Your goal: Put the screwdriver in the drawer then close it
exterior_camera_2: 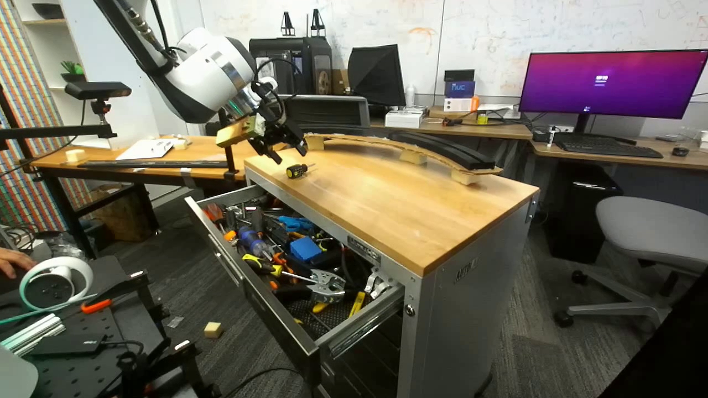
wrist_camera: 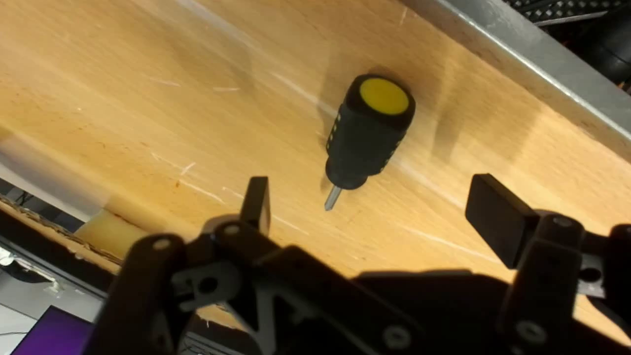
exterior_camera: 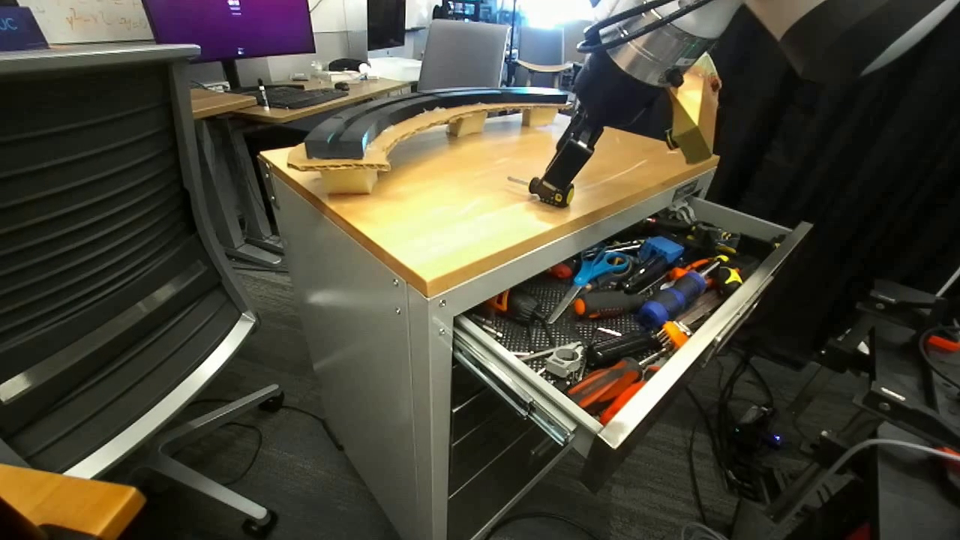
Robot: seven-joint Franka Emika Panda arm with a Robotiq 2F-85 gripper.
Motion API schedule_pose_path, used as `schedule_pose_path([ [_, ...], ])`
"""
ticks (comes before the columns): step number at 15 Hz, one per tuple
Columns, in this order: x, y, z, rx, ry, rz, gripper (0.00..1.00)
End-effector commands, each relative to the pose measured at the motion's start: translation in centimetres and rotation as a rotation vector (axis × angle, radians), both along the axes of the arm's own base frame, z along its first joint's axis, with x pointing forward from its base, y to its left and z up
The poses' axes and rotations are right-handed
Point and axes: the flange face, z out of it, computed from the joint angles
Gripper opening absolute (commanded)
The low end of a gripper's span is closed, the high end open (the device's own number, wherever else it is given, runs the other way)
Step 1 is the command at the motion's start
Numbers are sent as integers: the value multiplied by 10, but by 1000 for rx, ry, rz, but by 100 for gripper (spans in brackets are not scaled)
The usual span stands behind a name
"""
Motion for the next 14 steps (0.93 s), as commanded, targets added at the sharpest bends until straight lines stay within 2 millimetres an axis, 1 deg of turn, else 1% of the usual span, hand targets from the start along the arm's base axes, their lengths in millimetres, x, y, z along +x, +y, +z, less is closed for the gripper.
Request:
schedule_pose_path([
  [1,18,0,-4,1,2,-18,74],
  [2,19,-2,-7,-1,10,-22,68],
  [3,20,-3,-9,1,16,-27,58],
  [4,21,-4,-12,-1,26,-31,51],
  [5,21,-6,-15,0,36,-36,42],
  [7,20,-11,-20,1,58,-50,28],
  [8,20,-13,-22,5,66,-58,19],
  [9,19,-13,-20,11,76,-63,13],
  [10,15,-12,-22,14,104,-56,16],
  [11,7,-9,-19,24,133,-37,16],
  [14,-26,-4,-10,40,257,47,17],
])
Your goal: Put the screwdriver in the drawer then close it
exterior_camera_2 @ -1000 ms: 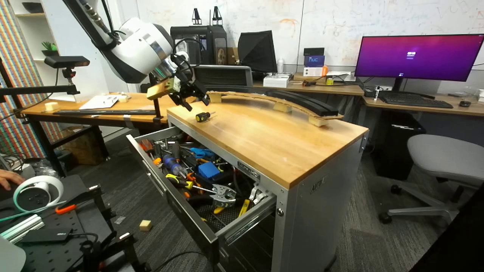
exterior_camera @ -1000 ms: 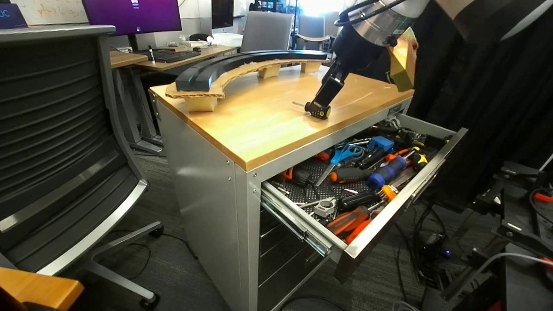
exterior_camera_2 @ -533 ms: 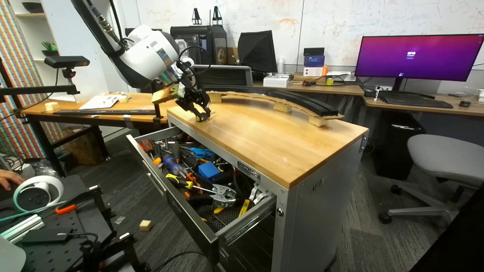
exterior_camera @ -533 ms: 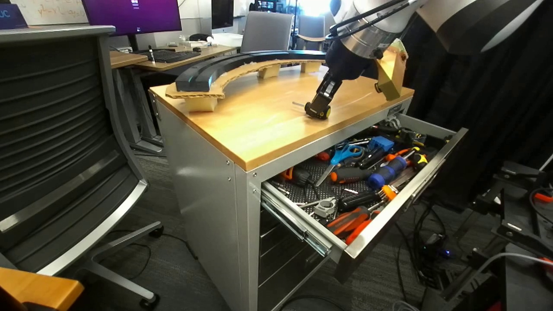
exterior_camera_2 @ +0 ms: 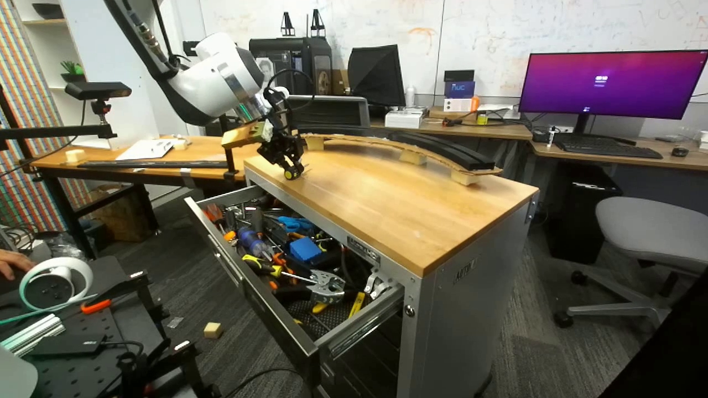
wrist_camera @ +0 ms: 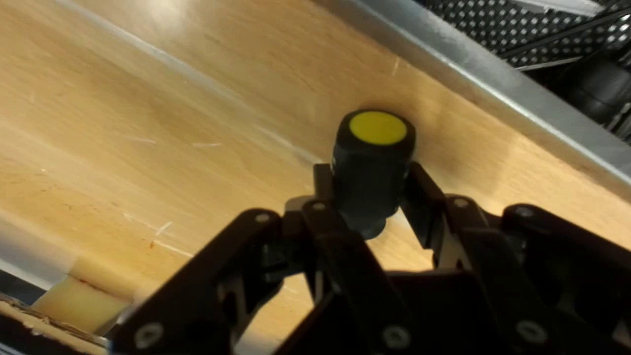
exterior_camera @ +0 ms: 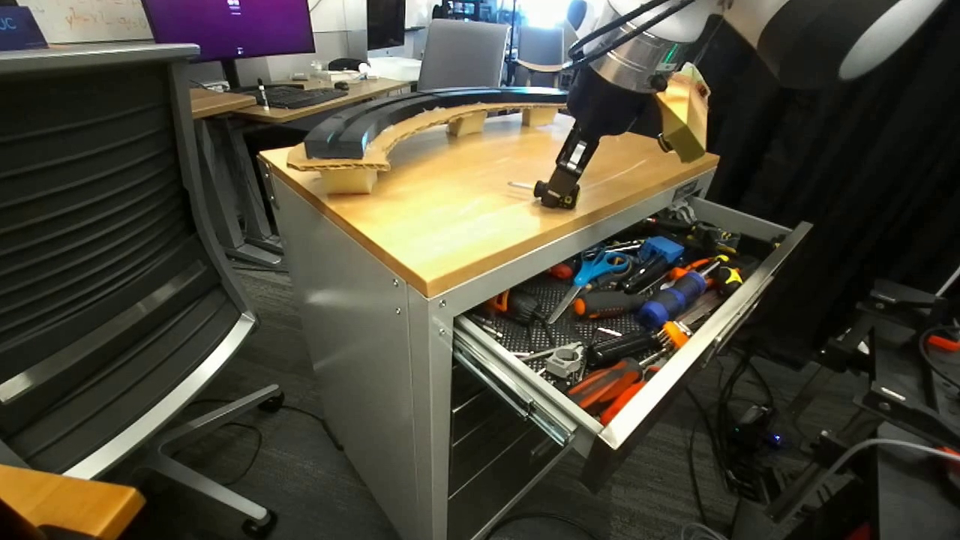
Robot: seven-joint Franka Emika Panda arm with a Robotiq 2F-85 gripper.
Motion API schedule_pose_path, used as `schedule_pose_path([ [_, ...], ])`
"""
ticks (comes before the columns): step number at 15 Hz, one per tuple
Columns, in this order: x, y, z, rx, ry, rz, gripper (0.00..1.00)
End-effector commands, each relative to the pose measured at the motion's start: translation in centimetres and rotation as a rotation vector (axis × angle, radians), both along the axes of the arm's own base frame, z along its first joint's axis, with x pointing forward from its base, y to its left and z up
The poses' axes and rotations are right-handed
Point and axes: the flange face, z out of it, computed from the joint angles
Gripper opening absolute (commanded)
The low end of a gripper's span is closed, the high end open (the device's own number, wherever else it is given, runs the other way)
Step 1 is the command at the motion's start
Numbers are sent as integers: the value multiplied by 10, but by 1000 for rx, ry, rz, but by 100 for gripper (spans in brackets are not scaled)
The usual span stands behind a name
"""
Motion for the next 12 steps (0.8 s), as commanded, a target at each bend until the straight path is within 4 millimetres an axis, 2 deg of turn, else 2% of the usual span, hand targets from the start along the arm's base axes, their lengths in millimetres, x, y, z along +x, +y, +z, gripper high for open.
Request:
schedule_pose_path([
  [1,-48,5,6,30,153,88,17],
  [5,-92,24,6,86,335,173,17],
  [8,-124,44,13,45,377,321,15],
  [12,-140,71,28,-27,391,495,17],
])
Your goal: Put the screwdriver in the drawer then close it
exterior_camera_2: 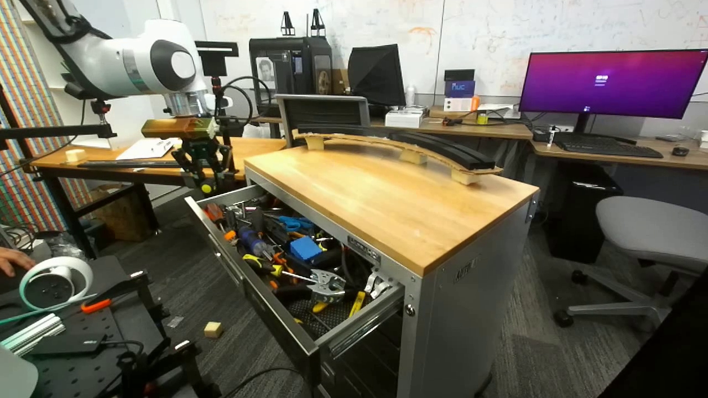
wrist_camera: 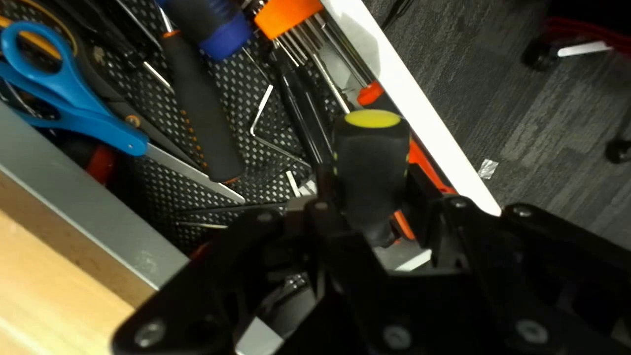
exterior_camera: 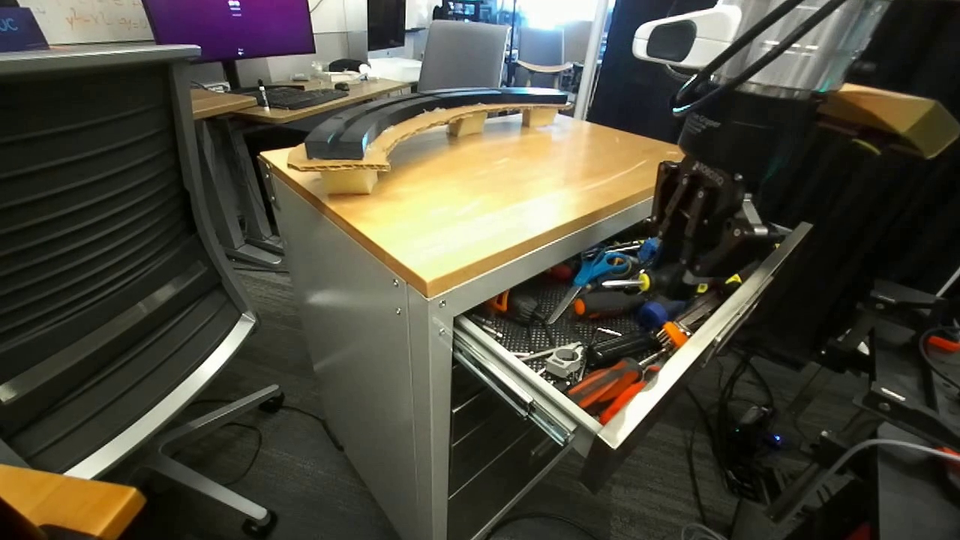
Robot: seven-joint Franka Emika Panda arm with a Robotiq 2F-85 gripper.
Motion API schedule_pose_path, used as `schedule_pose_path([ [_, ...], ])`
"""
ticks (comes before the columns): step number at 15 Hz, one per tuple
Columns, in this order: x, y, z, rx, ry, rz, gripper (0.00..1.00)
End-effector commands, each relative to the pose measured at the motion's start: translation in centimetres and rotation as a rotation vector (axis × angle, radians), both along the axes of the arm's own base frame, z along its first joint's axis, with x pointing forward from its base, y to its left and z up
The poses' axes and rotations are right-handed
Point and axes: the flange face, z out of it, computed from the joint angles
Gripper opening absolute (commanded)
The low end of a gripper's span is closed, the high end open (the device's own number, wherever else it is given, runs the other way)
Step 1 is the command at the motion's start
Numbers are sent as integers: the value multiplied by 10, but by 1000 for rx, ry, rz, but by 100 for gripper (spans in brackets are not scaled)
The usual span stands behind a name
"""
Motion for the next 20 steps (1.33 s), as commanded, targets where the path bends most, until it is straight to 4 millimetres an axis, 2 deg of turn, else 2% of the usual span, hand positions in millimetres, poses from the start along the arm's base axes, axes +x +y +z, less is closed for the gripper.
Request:
schedule_pose_path([
  [1,-12,11,22,-53,-32,122,61],
  [3,-16,11,31,-96,-94,145,69],
  [6,-13,10,45,-136,-220,141,93],
  [7,-11,8,47,-155,-240,131,99],
  [9,-16,0,52,-184,-246,114,100],
  [11,-31,-10,41,-169,-112,107,100],
  [14,-75,-31,24,-244,76,126,100],
  [15,-90,-37,19,-292,130,148,99],
  [16,-101,-43,13,-334,175,181,74],
  [17,-111,-46,10,-365,200,202,74],
  [20,-121,-49,-2,-439,131,192,50],
])
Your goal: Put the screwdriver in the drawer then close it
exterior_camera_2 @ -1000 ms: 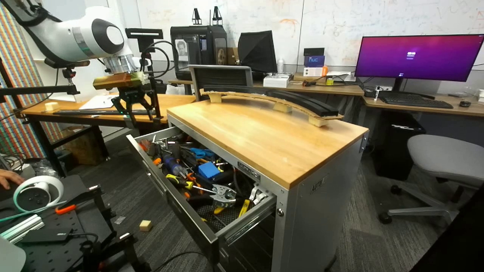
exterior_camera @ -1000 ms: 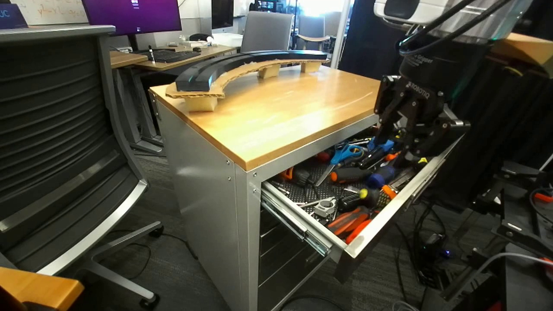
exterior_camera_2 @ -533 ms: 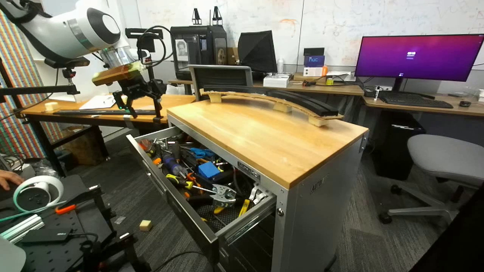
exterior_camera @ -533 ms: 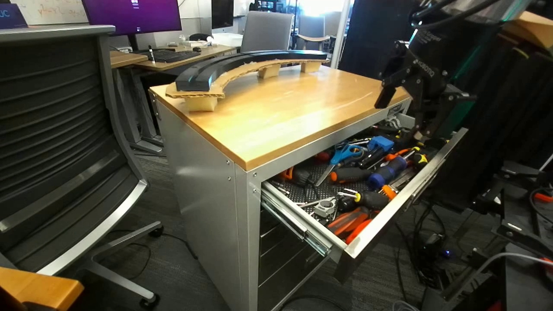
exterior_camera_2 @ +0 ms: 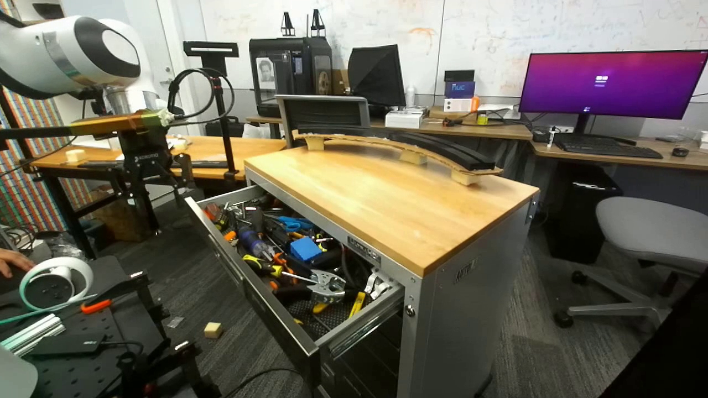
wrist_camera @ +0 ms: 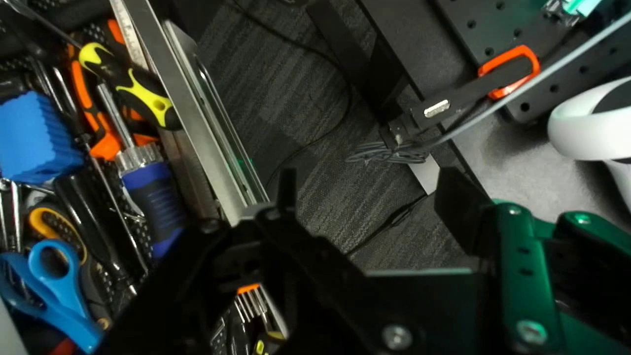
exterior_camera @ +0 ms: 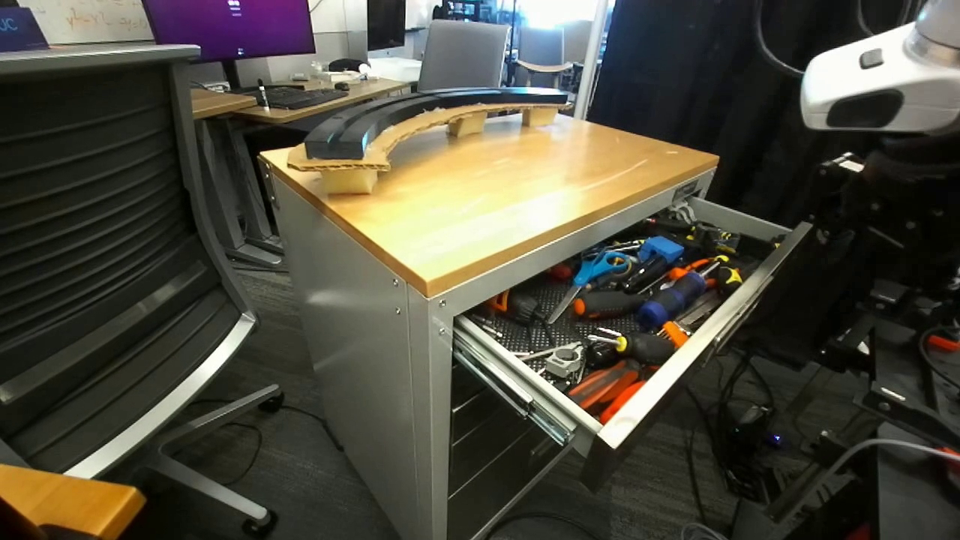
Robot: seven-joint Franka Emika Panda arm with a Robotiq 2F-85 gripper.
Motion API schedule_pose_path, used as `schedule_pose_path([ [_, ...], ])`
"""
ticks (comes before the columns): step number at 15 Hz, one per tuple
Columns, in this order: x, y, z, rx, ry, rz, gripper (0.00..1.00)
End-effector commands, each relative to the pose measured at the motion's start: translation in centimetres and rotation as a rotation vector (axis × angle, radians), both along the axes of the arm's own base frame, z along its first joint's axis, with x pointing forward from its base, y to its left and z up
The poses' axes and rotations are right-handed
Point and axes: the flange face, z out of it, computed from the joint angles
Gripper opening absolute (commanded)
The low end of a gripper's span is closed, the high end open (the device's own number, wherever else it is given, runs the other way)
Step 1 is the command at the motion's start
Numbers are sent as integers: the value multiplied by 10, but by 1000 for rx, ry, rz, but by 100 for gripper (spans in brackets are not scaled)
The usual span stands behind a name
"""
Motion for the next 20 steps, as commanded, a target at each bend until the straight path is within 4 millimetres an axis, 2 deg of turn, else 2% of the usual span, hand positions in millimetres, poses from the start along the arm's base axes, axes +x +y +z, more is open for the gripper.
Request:
schedule_pose_path([
  [1,-11,-6,-5,-42,-86,4,42],
  [6,-7,-8,-32,-53,-217,-153,4],
  [7,-8,-9,-38,-57,-225,-178,0],
  [11,-4,-4,-66,-60,-184,-217,0],
  [20,52,18,-96,19,-250,-210,0],
])
